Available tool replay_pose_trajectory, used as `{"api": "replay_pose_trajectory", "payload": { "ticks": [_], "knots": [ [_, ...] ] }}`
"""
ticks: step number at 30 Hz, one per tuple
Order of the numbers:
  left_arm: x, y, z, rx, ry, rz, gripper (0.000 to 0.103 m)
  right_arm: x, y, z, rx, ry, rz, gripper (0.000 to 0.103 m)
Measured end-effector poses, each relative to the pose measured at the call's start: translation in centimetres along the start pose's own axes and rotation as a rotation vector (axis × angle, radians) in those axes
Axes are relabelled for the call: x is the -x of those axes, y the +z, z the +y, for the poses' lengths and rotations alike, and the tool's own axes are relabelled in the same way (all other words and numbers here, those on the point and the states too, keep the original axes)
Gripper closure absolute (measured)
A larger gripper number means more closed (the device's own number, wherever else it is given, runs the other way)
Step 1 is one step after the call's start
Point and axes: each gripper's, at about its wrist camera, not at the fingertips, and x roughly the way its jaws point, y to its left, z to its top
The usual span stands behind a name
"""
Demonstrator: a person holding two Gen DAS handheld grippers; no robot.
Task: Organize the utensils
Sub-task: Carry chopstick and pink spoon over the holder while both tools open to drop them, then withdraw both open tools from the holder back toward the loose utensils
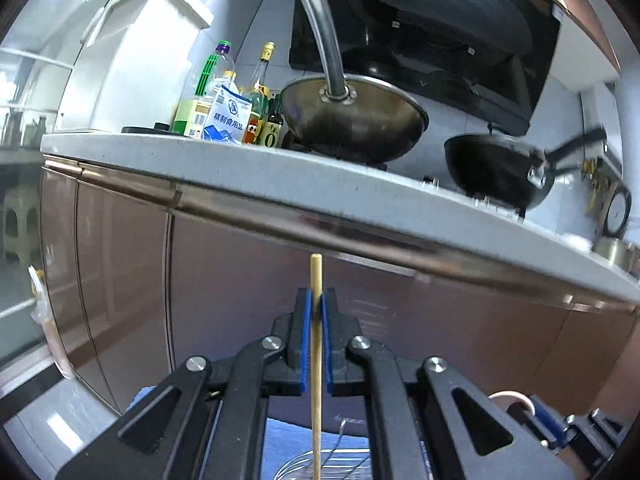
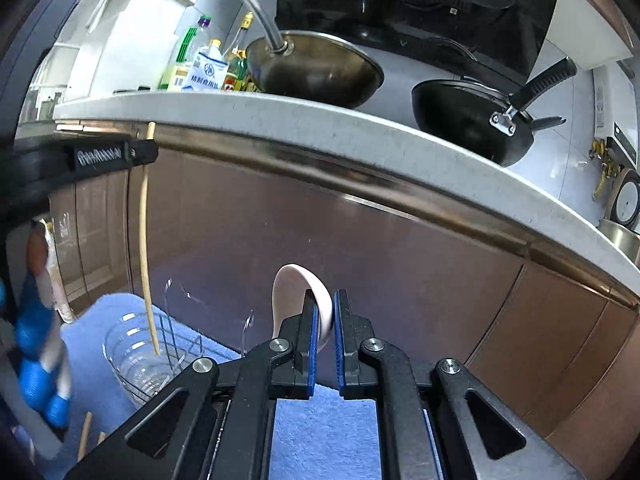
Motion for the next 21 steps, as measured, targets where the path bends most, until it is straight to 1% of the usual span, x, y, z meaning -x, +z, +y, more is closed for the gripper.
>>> {"api": "replay_pose_trajectory", "payload": {
  "ticks": [3, 5, 6, 7, 8, 9, 10, 14, 16, 18, 20, 21],
  "knots": [
    [-0.1, -2.1, 0.3, -0.018, 0.003, 0.009, 0.096, -0.7, -1.4, 0.7, 0.002, 0.016, 0.015, 0.095],
    [0.4, -2.6, 0.6, -0.025, -0.014, 0.02, 0.095, -1.0, -2.2, 0.9, -0.006, 0.026, 0.026, 0.087],
    [0.7, -2.7, 0.8, -0.03, -0.026, 0.026, 0.088, -1.1, -2.5, 0.8, -0.016, 0.035, 0.032, 0.078],
    [1.2, -2.6, 0.9, -0.032, -0.033, 0.027, 0.082, -1.0, -2.8, 0.6, -0.036, 0.054, 0.031, 0.065],
    [1.7, -2.5, 0.9, -0.033, -0.035, 0.023, 0.07, -0.7, -2.8, 0.3, -0.05, 0.059, 0.026, 0.059],
    [2.4, -2.2, 1.1, -0.032, -0.037, 0.015, 0.064, -0.4, -2.8, 0.2, -0.059, 0.055, 0.017, 0.05],
    [3.0, -1.9, 1.1, -0.033, -0.04, 0.009, 0.063, 0.1, -2.7, 0.1, -0.067, 0.05, 0.008, 0.046],
    [5.3, -0.3, 1.5, -0.037, -0.062, 0.022, 0.062, 1.7, -1.8, -0.4, -0.087, 0.055, 0.001, 0.045],
    [7.0, 0.5, 2.0, -0.036, -0.062, 0.018, 0.062, 2.7, -1.3, -0.6, -0.092, 0.05, -0.006, 0.045],
    [8.8, 1.1, 2.5, -0.039, -0.061, 0.03, 0.062, 4.5, -0.9, -0.9, -0.105, 0.04, -0.025, 0.044],
    [10.1, 1.6, 3.0, -0.036, -0.071, 0.057, 0.062, 6.3, -0.7, -1.2, -0.124, 0.045, -0.038, 0.038],
    [10.9, 1.8, 3.3, -0.035, -0.073, 0.066, 0.062, 7.4, -0.6, -1.4, -0.138, 0.046, -0.045, 0.032]
  ]
}}
